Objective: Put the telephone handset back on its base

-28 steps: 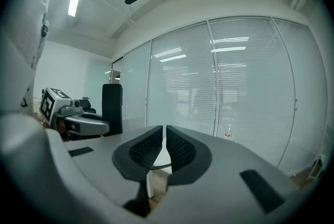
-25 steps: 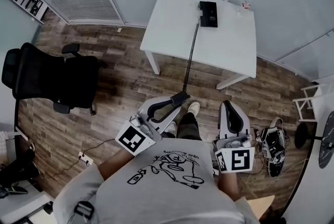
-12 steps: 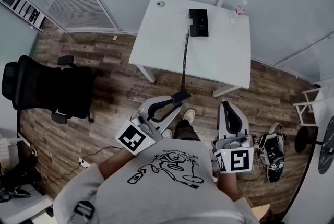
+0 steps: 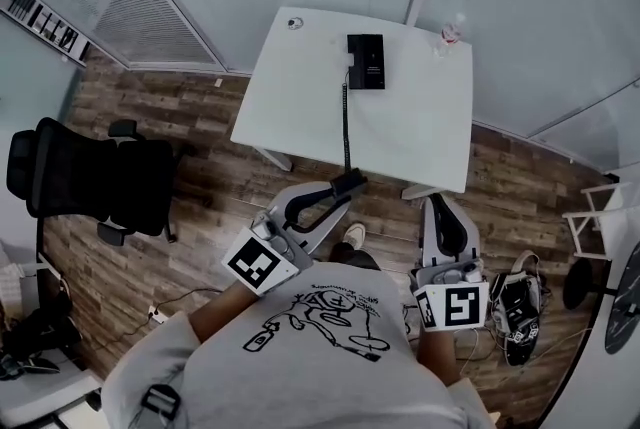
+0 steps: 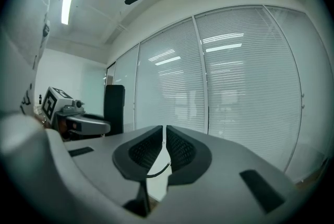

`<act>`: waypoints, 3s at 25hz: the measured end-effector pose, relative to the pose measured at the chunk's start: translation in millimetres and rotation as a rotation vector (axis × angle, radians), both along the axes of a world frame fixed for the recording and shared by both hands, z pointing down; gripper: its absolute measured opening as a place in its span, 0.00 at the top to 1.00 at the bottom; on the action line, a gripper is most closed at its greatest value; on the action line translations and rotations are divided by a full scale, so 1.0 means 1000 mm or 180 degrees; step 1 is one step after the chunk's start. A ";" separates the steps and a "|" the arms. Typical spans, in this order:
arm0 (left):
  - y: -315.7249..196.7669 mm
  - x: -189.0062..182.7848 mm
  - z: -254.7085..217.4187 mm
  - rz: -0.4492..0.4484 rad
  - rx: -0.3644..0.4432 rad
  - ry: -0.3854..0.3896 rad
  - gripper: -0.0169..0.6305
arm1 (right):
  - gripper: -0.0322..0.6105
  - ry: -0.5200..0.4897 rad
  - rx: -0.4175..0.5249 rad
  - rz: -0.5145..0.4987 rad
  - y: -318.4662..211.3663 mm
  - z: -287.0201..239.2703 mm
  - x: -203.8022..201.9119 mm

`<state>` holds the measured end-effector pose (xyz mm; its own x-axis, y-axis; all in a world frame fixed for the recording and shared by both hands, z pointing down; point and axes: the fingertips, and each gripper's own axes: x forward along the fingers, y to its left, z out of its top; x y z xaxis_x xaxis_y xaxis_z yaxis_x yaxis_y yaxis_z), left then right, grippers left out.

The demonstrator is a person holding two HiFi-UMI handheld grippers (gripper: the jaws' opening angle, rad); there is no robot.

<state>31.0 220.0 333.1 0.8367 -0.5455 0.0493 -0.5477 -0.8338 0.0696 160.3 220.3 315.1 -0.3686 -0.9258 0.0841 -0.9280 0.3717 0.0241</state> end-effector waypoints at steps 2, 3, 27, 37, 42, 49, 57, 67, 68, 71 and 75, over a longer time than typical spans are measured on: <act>-0.007 0.009 0.001 -0.0015 -0.0007 -0.0019 0.87 | 0.92 -0.0022 0.0002 -0.0005 -0.008 0.000 0.011; -0.011 0.014 0.000 -0.0022 -0.0004 -0.0022 0.87 | 0.92 -0.0035 -0.0003 -0.0004 -0.012 0.001 0.016; -0.086 0.047 0.013 -0.0079 -0.0170 0.0039 0.87 | 0.92 -0.0034 -0.0191 -0.0077 -0.086 0.019 0.046; -0.154 0.022 0.020 -0.0120 -0.0263 0.0083 0.87 | 0.92 0.0047 -0.0256 -0.0206 -0.159 0.024 0.015; -0.197 0.009 0.019 -0.0071 -0.0256 0.0139 0.87 | 0.92 0.0104 -0.0230 -0.0263 -0.207 0.019 -0.005; -0.251 -0.009 0.016 -0.0011 -0.0285 0.0212 0.87 | 0.92 0.0196 -0.0154 -0.0329 -0.257 0.006 -0.033; -0.289 -0.026 0.019 0.0128 -0.0325 0.0239 0.87 | 0.92 0.0214 -0.0135 -0.0230 -0.290 0.005 -0.053; -0.319 -0.022 0.025 0.0340 -0.0404 0.0259 0.87 | 0.92 0.0208 -0.0220 -0.0157 -0.311 0.023 -0.060; -0.322 -0.021 0.026 0.0345 -0.0424 0.0267 0.87 | 0.92 0.0223 -0.0230 -0.0175 -0.312 0.025 -0.062; -0.329 -0.019 0.032 0.0367 -0.0482 0.0276 0.87 | 0.92 0.0276 -0.0244 -0.0249 -0.315 0.034 -0.066; -0.335 -0.016 0.037 0.0394 -0.0527 0.0271 0.87 | 0.92 0.0309 -0.0377 -0.0446 -0.314 0.057 -0.078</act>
<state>14.5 -115.2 369.8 0.9017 -0.4287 0.0561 -0.4282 -0.8676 0.2528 81.8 -94.2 371.8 -0.4778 -0.8476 0.2307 -0.8626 0.5024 0.0595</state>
